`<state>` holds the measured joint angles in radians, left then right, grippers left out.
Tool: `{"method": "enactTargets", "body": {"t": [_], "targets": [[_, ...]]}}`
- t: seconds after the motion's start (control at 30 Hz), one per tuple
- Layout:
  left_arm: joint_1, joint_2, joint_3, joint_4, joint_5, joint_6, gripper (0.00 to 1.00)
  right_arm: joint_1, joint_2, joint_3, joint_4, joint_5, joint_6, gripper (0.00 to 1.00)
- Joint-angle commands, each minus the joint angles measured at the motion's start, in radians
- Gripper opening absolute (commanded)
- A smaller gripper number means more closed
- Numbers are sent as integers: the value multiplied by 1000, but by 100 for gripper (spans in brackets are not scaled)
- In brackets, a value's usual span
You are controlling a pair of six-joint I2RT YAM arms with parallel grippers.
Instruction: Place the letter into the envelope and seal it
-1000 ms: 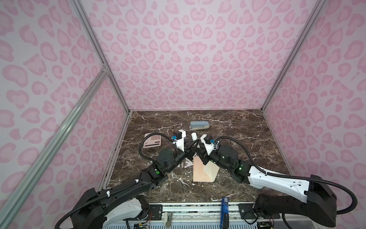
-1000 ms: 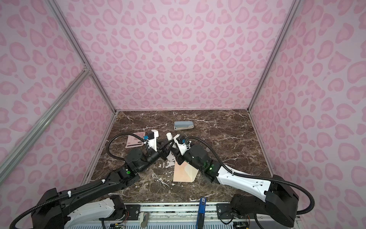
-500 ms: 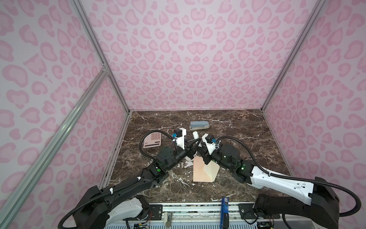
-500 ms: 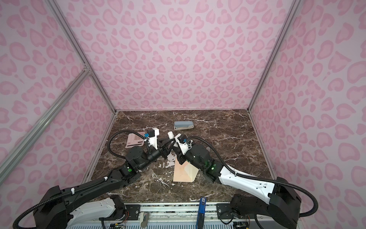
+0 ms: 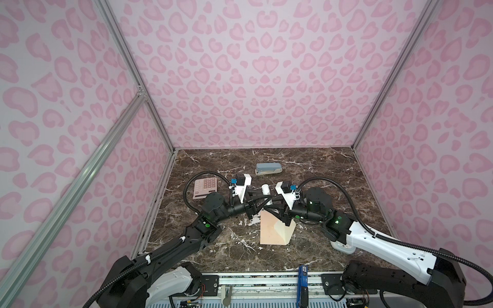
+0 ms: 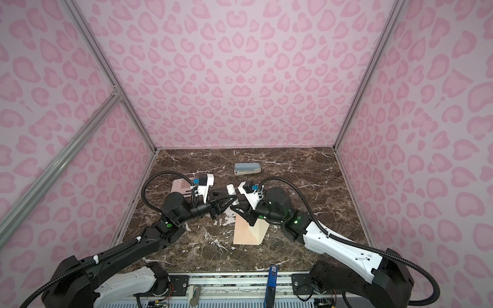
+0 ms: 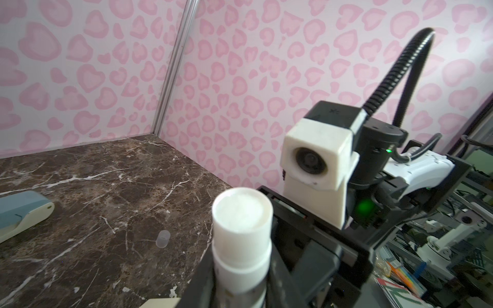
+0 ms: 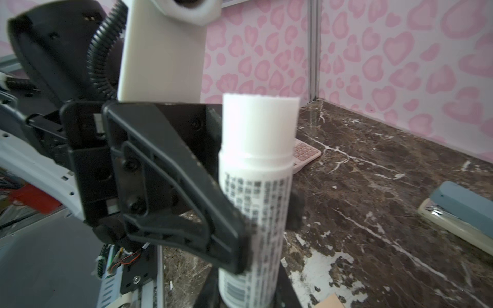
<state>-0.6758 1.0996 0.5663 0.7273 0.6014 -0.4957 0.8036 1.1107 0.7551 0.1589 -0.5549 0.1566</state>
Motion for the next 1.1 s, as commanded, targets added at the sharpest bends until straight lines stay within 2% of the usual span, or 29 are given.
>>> {"method": "enactTargets", "body": {"t": [0.0, 0.13, 0.17, 0.23, 0.3, 0.33, 0.4, 0.5, 0.67, 0.83, 1.07], "targets": [[2, 11, -12, -4, 121, -13, 4, -22, 5, -2, 137, -246, 54, 12], [2, 13, -14, 6, 115, -20, 4, -30, 18, 11, 96, -223, 21, 17], [3, 10, -12, -1, 101, -17, 4, -30, 20, 19, 70, -187, 2, 23], [3, -8, -3, -43, 31, -4, 4, -29, 21, 26, 28, -95, -39, 42], [1, -49, -4, -107, -139, 19, 4, -29, 19, 27, -8, 45, -77, 56], [0, -69, 1, -151, -219, 35, 4, -27, 18, 23, -14, 86, -108, 60], [-8, -126, 9, -241, -454, 59, 4, 2, 9, 0, 1, 238, -141, 67], [-33, -194, -11, -236, -697, 70, 4, 71, 8, -34, 64, 439, -174, 69], [-120, -190, 13, -220, -916, 101, 4, 164, 43, -64, 224, 643, -204, 65], [-165, -132, 19, -164, -990, 79, 4, 212, 108, -56, 363, 732, -232, 60], [-187, -87, 39, -114, -1011, 61, 4, 253, 213, 2, 423, 783, -301, 61]]}}
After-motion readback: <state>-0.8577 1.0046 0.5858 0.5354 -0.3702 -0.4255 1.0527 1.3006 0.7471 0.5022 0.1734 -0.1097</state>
